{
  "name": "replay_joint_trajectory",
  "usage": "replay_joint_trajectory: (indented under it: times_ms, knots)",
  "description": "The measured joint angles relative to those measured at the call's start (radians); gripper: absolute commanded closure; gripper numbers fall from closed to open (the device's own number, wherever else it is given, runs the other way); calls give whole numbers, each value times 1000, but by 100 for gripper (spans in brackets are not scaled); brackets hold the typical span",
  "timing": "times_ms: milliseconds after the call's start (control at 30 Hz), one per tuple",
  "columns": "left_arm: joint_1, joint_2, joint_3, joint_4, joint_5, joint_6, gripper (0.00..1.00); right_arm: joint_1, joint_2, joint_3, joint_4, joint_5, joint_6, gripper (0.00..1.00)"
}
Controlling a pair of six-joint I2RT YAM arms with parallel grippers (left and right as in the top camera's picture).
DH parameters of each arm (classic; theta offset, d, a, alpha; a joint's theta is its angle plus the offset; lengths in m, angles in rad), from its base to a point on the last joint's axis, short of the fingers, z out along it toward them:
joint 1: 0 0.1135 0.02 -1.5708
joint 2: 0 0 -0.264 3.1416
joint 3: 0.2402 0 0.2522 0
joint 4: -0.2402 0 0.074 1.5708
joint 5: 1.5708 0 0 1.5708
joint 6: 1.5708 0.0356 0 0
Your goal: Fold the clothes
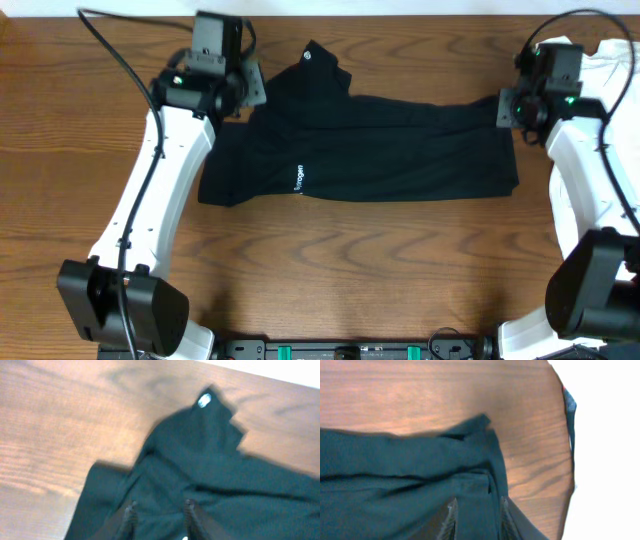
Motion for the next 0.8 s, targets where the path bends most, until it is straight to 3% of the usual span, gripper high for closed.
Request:
replay_joint_trajectory:
  times_ms: [300,567,800]
  knots:
    - [0,72,278,93,60,11,57,0,-7,204,-69,-40,8,65]
    - [0,297,299,298,207,12,34,-14,35,206,-31,-47,14,53]
    - [-4,514,297,418,288,3,33,-19,204,207,16,-47,14,51]
